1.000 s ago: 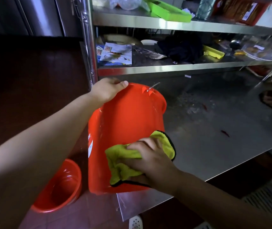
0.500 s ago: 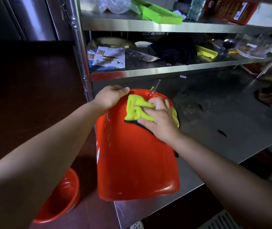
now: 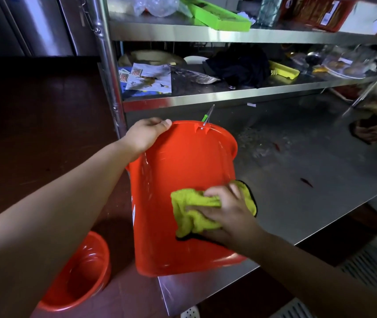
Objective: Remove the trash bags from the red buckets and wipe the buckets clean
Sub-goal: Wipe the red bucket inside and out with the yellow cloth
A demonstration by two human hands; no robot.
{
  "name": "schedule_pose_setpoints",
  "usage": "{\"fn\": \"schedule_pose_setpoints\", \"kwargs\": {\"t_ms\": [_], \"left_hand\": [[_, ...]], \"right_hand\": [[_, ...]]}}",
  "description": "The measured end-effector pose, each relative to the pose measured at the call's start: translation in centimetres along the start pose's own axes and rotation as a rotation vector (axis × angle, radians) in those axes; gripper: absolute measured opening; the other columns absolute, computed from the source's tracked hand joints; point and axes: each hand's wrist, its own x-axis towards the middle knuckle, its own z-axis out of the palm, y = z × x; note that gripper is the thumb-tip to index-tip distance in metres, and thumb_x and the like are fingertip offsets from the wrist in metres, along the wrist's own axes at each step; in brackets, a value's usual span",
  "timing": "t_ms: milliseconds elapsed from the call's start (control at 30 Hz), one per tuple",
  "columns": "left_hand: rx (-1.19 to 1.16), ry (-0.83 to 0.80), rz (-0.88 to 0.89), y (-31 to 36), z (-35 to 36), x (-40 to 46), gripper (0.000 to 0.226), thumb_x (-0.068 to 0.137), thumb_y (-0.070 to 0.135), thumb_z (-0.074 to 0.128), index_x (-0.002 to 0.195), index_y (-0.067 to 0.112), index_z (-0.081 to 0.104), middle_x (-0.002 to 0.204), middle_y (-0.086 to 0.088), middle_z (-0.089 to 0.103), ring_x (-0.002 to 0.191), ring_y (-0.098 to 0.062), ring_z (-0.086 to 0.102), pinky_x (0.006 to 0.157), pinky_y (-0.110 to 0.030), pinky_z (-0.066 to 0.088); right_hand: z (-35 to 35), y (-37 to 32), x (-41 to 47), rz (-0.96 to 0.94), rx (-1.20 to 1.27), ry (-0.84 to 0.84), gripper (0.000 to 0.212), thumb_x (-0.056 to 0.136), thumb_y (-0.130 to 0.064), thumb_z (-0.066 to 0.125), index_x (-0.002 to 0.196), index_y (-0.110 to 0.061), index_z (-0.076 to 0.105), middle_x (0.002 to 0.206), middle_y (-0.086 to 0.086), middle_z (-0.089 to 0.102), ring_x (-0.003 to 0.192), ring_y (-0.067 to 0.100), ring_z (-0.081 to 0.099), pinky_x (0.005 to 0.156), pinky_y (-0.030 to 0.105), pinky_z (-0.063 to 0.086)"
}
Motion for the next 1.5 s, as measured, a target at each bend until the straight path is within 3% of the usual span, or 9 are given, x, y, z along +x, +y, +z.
{"fn": "schedule_pose_setpoints", "kwargs": {"t_ms": [300,533,733,867,933,1033,1167,1233,1500], "left_hand": [[-0.101,0.009,-0.019,-0.4,-0.3,0.6,0.020,0.092,0.038,0.055,0.094,0.021,0.065,0.097,0.002,0.067,0.092,-0.011,0.062,0.090,-0.024,0.048],[-0.258,0.124,-0.061,-2.9,-1.9,-1.2,0.023,0.095,0.027,0.052,0.074,0.019,0.057,0.072,0.001,0.055,0.062,-0.006,0.053,0.062,-0.019,0.044],[-0.286,0.128,-0.076,-4.8,-3.6,-3.1,0.021,0.095,0.033,0.050,0.080,0.020,0.058,0.075,-0.001,0.053,0.067,-0.014,0.049,0.062,-0.029,0.039],[-0.080,0.510,-0.046,-4.2,-2.9,-3.0,0.020,0.084,0.028,0.064,0.097,0.015,0.055,0.088,0.000,0.055,0.084,-0.018,0.056,0.076,-0.035,0.048],[0.221,0.743,0.174,-2.4,-3.2,-2.4,0.026,0.076,0.023,0.064,0.096,0.008,0.056,0.093,-0.007,0.055,0.095,-0.028,0.054,0.085,-0.037,0.042],[0.522,0.507,0.434,1.5,-3.0,-0.7,0.035,0.082,0.030,0.053,0.107,0.007,0.061,0.107,-0.016,0.061,0.103,-0.033,0.055,0.090,-0.037,0.040],[0.887,0.005,0.049,4.0,-2.2,1.1,0.059,0.098,0.052,0.022,0.140,0.016,0.041,0.147,-0.012,0.039,0.135,-0.030,0.035,0.109,-0.037,0.028],[0.809,-0.112,-0.021,4.0,-2.7,1.3,0.064,0.096,0.056,0.022,0.146,0.017,0.032,0.154,-0.008,0.027,0.141,-0.026,0.024,0.114,-0.035,0.018],[0.771,-0.021,-0.086,2.2,-2.9,-1.7,0.073,0.094,0.061,0.017,0.125,0.007,0.055,0.137,-0.017,0.050,0.128,-0.030,0.044,0.103,-0.033,0.032]], "right_hand": [[0.4,8.6,12.4,0.278,0.009,0.128,0.050,0.077,-0.055,0.055,0.101,-0.014,0.073,0.107,0.007,0.054,0.097,0.030,0.045,0.086,0.040,0.039],[0.5,4.4,11.2,0.145,-0.046,-0.004,0.039,0.074,-0.050,0.067,0.106,-0.029,0.071,0.112,0.004,0.054,0.099,0.027,0.040,0.086,0.040,0.037],[-0.5,0.0,1.5,-0.022,-0.071,-0.131,0.043,0.082,-0.063,0.047,0.119,-0.045,0.059,0.113,-0.001,0.043,0.100,0.020,0.037,0.082,0.037,0.034],[-1.0,-0.7,-0.5,-0.019,-0.050,-0.161,0.043,0.083,-0.062,0.046,0.122,-0.047,0.055,0.115,-0.004,0.040,0.104,0.019,0.038,0.084,0.043,0.038],[-0.8,-1.1,-0.4,-0.037,-0.059,-0.169,0.042,0.083,-0.062,0.046,0.121,-0.047,0.056,0.116,-0.003,0.041,0.105,0.021,0.039,0.086,0.043,0.037],[-0.4,-1.8,0.0,-0.118,-0.086,-0.172,0.039,0.082,-0.060,0.049,0.117,-0.045,0.058,0.119,-0.003,0.041,0.105,0.023,0.040,0.085,0.037,0.031],[-0.4,-2.1,0.8,-0.192,-0.086,-0.187,0.037,0.083,-0.058,0.050,0.117,-0.045,0.060,0.121,-0.007,0.041,0.106,0.023,0.044,0.083,0.037,0.032],[-0.3,-1.8,1.4,-0.219,-0.105,-0.186,0.038,0.085,-0.060,0.049,0.118,-0.045,0.059,0.120,-0.006,0.045,0.104,0.022,0.045,0.082,0.038,0.033],[1.1,1.0,9.9,-0.087,-0.063,-0.003,0.039,0.077,-0.058,0.055,0.109,-0.040,0.068,0.107,0.001,0.054,0.096,0.024,0.043,0.076,0.040,0.041]]}}
